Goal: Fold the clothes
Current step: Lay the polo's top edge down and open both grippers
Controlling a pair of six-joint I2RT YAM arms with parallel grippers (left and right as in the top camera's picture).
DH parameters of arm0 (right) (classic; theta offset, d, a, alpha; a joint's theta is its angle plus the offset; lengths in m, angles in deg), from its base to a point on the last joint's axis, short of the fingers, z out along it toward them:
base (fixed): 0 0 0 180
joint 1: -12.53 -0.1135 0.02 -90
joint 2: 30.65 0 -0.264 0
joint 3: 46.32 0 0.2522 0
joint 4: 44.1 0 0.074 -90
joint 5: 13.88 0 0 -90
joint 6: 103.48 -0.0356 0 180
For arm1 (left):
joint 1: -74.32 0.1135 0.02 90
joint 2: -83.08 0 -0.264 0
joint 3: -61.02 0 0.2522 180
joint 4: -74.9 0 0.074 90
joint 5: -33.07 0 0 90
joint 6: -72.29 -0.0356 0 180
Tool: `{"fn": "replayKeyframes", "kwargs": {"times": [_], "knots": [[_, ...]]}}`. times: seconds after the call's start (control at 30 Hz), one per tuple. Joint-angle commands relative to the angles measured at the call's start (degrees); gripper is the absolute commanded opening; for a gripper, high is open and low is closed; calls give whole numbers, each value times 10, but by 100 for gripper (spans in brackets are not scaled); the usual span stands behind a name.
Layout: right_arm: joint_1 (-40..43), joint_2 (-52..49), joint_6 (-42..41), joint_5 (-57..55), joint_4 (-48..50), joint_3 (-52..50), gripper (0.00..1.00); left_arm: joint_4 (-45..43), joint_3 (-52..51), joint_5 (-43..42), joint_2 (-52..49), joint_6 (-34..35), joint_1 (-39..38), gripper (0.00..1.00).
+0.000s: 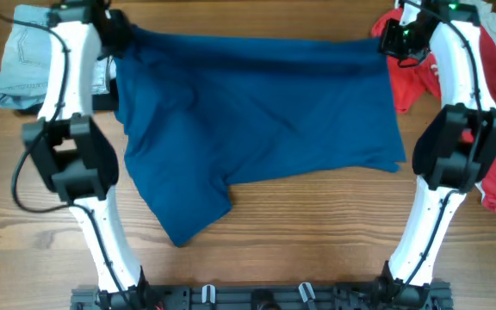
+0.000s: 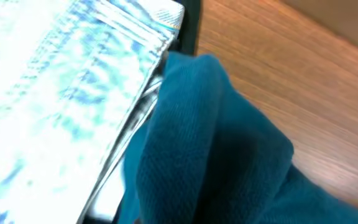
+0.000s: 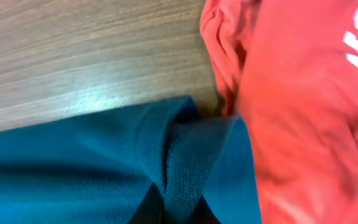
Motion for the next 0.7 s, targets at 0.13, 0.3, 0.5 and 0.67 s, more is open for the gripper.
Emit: {"fn": "replayKeyframes", "kwargs": {"times": [0.13, 0.3, 0.5, 0.67], "knots": [[28, 28, 26, -2, -43, 6, 5, 101, 5, -10, 53, -1, -8, 4], [34, 28, 42, -2, -42, 6, 6, 210, 5, -8, 53, -1, -16, 4], [34, 27, 57, -11, -66, 4, 6, 247, -53, -7, 51, -1, -14, 4], [35, 27, 58, -53, -130, 2, 6, 248, -113, -6, 51, -1, -13, 4]]}}
